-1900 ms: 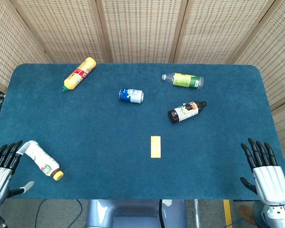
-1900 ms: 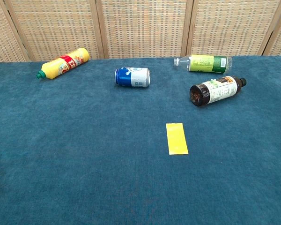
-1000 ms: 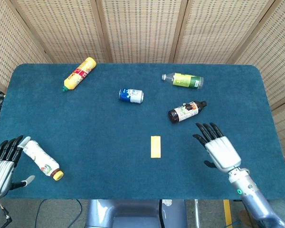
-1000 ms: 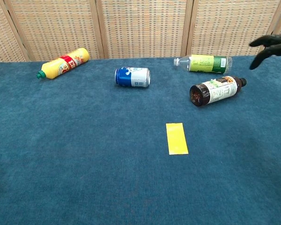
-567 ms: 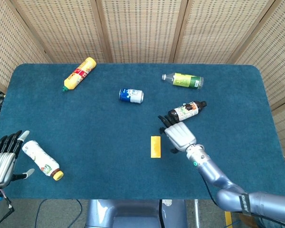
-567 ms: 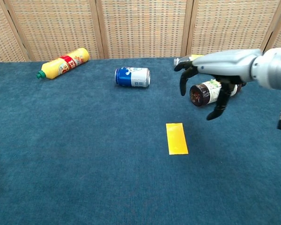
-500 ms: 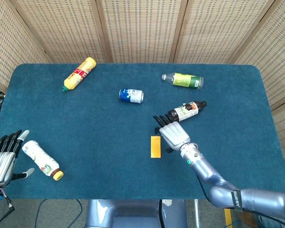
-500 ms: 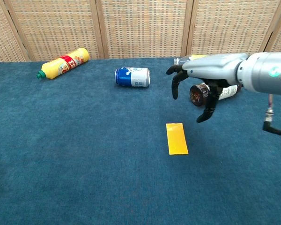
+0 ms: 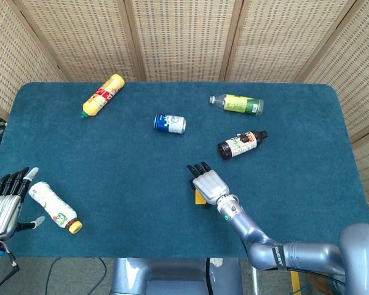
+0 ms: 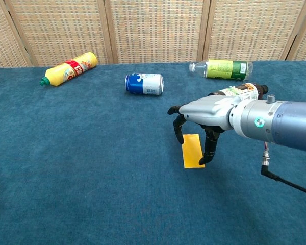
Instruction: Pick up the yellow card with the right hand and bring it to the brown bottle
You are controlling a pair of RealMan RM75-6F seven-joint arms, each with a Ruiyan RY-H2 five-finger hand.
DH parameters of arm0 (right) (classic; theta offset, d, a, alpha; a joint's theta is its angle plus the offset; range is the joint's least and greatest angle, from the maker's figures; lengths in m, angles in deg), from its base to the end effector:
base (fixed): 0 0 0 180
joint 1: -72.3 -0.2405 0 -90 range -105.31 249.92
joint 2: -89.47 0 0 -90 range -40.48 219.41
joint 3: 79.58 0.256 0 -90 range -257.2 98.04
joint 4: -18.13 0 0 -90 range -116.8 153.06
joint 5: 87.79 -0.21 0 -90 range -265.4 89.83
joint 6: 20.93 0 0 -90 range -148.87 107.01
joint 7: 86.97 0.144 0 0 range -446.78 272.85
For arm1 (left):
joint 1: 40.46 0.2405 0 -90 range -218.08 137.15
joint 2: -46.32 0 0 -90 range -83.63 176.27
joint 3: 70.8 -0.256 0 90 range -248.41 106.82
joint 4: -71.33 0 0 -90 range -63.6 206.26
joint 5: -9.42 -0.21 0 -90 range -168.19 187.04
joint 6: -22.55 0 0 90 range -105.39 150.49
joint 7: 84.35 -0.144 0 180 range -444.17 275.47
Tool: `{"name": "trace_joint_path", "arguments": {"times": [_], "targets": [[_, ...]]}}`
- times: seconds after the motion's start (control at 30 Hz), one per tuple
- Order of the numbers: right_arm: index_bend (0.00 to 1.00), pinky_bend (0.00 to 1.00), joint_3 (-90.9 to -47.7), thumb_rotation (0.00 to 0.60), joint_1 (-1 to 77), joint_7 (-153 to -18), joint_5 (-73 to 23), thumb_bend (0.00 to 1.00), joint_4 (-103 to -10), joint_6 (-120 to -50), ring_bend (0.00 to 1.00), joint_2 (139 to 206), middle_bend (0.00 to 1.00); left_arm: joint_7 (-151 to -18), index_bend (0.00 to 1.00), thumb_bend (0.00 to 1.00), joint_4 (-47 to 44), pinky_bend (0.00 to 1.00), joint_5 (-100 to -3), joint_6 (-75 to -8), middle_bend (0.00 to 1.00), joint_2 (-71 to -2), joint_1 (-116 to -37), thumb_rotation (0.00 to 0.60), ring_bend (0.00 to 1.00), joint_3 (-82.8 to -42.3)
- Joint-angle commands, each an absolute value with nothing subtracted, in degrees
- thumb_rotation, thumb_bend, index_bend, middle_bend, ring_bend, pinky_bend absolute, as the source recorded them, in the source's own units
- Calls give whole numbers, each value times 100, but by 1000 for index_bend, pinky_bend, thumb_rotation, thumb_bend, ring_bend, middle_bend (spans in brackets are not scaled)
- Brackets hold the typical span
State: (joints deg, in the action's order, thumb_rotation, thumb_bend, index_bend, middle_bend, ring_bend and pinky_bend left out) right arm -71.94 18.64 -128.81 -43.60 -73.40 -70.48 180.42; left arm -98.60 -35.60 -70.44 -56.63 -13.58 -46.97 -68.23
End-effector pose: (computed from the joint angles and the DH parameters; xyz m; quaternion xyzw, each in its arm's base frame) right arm -0.0969 -0.3279 -0.0574 0.8291 -0.3320 0.2600 0.3670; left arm -0.2776 0.1822 0.1494 -0.6180 -0.4134 -0.3275 0.5830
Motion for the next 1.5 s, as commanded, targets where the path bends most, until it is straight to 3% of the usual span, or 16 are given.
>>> {"name": "trace_joint_path", "arguments": {"times": [0.03, 1.03, 1.3, 1.5], "targets": [[461, 0, -7275, 600, 1841, -12897, -4351, 292, -7296, -7119, 0, 18097, 0, -9855, 0, 0, -3564, 0, -7061, -5671, 0, -1355, -4698, 600, 0, -6837], [488, 0, -7578, 600, 1702, -12996, -4302, 318, -6459, -7310, 0, 18792, 0, -9784, 0, 0, -3563, 0, -7070, -5728, 0, -1327, -4722, 600, 0, -6890], [492, 0, -7540, 600, 1890, -12739, -3487, 444, -6215, -7905, 0, 18790, 0, -9821, 0, 0, -3560, 0, -7066, -5734, 0, -1355, -4735, 600, 0, -6897], [472, 0, -7432, 600, 2095, -12331, -3183, 465, -6748, -8031, 0, 18406, 0, -9846, 0, 0, -3572, 0, -7066, -5721, 0, -1363, -4746, 600, 0, -6912]]}}
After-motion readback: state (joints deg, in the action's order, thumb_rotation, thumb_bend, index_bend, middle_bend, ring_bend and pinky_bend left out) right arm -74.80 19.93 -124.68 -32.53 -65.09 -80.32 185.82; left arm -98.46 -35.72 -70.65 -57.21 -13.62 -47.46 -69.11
